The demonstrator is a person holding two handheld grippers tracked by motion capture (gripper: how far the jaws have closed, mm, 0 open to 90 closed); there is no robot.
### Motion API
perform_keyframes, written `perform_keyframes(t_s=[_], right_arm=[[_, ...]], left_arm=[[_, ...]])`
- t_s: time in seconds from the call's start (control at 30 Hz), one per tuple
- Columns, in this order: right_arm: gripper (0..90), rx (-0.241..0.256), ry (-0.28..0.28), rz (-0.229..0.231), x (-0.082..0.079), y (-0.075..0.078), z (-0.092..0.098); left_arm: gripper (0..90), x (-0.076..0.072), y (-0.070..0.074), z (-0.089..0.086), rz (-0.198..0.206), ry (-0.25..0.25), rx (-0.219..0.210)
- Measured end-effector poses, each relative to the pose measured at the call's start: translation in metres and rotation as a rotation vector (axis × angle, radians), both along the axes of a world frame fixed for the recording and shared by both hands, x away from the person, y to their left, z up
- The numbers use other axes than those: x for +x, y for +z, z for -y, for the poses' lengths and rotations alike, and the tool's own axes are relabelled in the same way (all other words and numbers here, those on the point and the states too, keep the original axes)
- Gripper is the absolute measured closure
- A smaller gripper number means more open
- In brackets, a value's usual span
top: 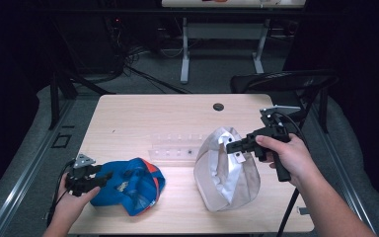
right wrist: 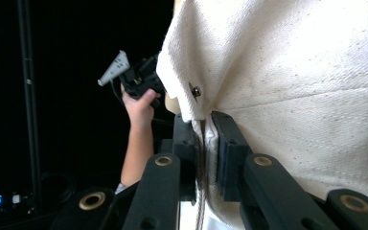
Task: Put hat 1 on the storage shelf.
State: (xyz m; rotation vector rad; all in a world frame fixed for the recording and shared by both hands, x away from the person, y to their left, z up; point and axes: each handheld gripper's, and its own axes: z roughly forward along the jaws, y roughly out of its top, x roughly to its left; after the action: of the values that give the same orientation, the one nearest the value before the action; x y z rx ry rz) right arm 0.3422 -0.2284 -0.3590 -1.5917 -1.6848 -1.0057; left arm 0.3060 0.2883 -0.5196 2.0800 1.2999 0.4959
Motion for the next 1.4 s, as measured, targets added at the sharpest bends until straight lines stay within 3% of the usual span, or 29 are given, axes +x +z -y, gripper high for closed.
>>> perform_keyframes(t_s=[0.33, 0.7, 1.4], right_arm=[[81.5, 0.045, -0.009, 0.033, 0.010, 0.014, -0.014], [81.5, 0.061, -0.013, 0.060, 0.022, 0.028, -0.029], [81.5, 0.083, -0.071, 0.072, 0.064, 0.040, -0.072]], left_arm=[[48.0, -0.001, 0.002, 0.004, -0.002, -0.013, 0.012], [47.9, -0.002, 0.003, 0.010, 0.009, -0.028, 0.017], [47.8, -0.002, 0.000, 0.014, 0.001, -0.045, 0.019]])
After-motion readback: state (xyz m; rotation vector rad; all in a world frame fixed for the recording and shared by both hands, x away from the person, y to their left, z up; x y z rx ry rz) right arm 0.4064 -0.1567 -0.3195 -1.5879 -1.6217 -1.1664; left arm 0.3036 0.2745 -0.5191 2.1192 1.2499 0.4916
